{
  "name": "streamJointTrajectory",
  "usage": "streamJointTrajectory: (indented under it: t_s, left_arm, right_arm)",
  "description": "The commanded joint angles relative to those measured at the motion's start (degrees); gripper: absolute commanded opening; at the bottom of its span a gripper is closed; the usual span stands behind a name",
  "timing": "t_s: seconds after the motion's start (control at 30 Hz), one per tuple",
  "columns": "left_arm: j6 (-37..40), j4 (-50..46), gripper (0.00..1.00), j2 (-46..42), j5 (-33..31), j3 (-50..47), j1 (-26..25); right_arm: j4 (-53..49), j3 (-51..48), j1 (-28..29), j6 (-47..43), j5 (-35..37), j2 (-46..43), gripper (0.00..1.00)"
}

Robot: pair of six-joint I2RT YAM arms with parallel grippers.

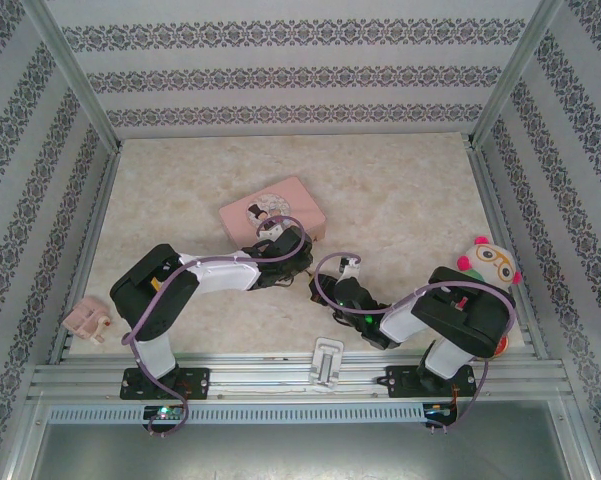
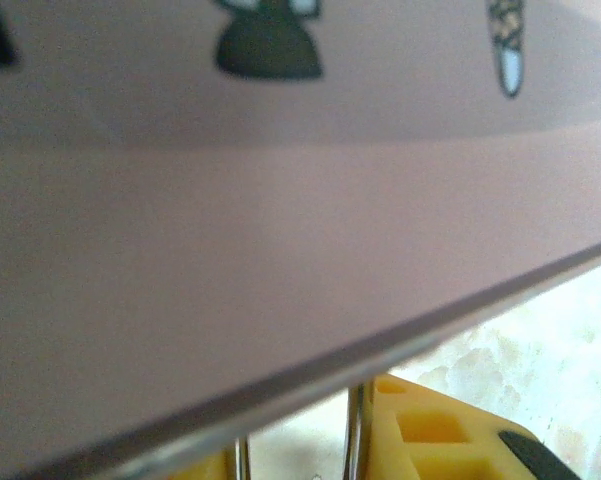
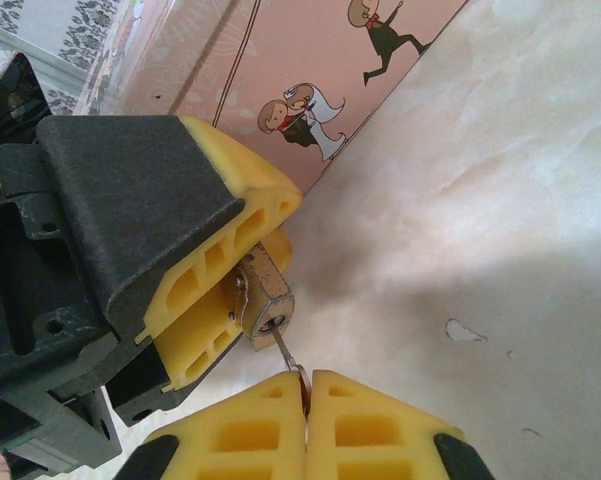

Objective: Unlock the padlock with the key

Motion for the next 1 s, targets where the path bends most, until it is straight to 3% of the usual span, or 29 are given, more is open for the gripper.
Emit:
streamJointTrajectory:
  t_s: [0.0, 0.67, 0.97]
  left_arm:
    - [-2.36, 2.88, 0.00, -0.02, 1.49, -0.35, -0.10]
    - [-2.79, 2.95, 0.00, 0.33, 2.70, 0.26, -0.10]
    - [-3.46, 3.02, 0.00, 0.77, 3.75, 0.68, -0.19]
  right_arm:
    - [5.72, 0.55, 0.45, 0.64, 1.11, 0.84, 0.00]
    - [11.79, 1.51, 0.54, 0.99, -1.99, 5.31, 0.00]
    - [14.60, 2.73, 1.99, 4.12, 0.78, 7.94, 0.00]
